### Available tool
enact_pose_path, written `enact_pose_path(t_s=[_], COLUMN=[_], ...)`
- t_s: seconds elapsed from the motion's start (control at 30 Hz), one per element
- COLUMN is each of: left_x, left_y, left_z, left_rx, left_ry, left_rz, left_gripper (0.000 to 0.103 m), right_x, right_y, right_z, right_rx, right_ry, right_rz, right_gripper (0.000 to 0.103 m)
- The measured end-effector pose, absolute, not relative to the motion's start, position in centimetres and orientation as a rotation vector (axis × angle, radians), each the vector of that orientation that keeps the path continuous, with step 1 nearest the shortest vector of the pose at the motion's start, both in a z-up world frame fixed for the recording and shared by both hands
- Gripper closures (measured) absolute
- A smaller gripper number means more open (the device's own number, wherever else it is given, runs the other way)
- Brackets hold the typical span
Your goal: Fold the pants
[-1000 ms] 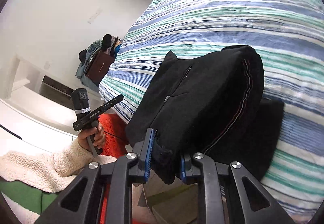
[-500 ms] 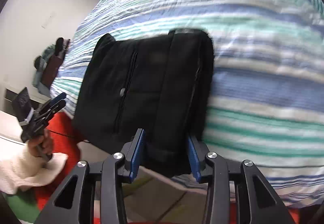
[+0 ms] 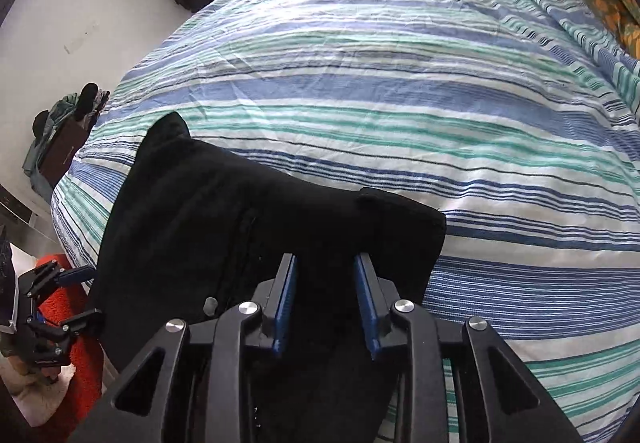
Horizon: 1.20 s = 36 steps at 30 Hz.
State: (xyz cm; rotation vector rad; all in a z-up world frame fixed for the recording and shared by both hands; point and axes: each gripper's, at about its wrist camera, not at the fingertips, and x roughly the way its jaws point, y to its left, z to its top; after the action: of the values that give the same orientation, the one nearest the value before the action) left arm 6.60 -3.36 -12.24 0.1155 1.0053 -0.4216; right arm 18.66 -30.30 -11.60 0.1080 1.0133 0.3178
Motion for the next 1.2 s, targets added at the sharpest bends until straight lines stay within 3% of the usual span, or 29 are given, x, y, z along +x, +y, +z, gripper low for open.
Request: enact_pose_path(t_s=[0.17,0.3,0.4,0.43,0.47,0.53,0.63,0.77,0.97,1.0,1.03,1.07,1.13,1.2], left_x=[7.0,7.2,7.3,7.4,7.6,8.3,9.8,12.3,13.3,13.2,13.2,13.1,12.7,12.2], left_y=[-3.1,-3.6,-3.2,-2.7,-2.1,-0.5,2.2,3.0,0.0,-0.3,-0.3,0.0,0.4,0.0], left_z=[-12.2,-12.5,-12.1,-11.8,-11.5,-10.9,-11.2,-14.4,-15.8,-15.7,-15.5,-15.4,-14.8,-13.4], left_rx=[0.081,0.097,0.077,0.055,0.026,-0.054,-0.205,-0.391,-0.361,-0.355,-0.361,-0.372,-0.398,-0.343], left_ry=[1.016,1.028,1.034,1.031,1.023,1.015,1.047,1.229,1.299,1.300,1.297,1.288,1.262,1.222], left_rz=[-0.421,-0.418,-0.417,-0.416,-0.411,-0.391,-0.371,-0.458,-0.545,-0.538,-0.527,-0.505,-0.498,-0.498], left_gripper=[0.037,0.030,0.029,0.029,0.029,0.027,0.026,0.026,0.023,0.025,0.035,0.044,0.075,0.084], right_x=[12.8,9.6,8.6,8.7,8.8,8.9,10.4,13.3,15.2,15.1,15.0,14.8,14.2,13.4], right_y=[-29.0,-28.8,-29.2,-29.7,-30.4,-32.0,-34.8,-37.7,-36.8,-36.6,-36.3,-35.9,-35.2,-34.1], right_z=[-8.1,-12.0,-12.3,-11.8,-11.3,-10.0,-10.0,-14.6,-20.2,-20.2,-19.9,-19.5,-18.2,-16.3], right_rx=[0.013,-0.021,0.001,0.055,0.104,0.169,0.290,0.541,0.721,0.722,0.707,0.674,0.588,0.484], right_ry=[0.999,1.151,1.108,1.099,1.083,1.027,1.028,1.169,1.294,1.290,1.286,1.279,1.250,1.211], right_rz=[0.416,0.370,0.370,0.387,0.388,0.360,0.346,0.390,0.482,0.479,0.480,0.478,0.468,0.466], right_gripper=[0.073,0.071,0.069,0.058,0.041,0.030,0.030,0.030,0.026,0.026,0.030,0.041,0.054,0.062])
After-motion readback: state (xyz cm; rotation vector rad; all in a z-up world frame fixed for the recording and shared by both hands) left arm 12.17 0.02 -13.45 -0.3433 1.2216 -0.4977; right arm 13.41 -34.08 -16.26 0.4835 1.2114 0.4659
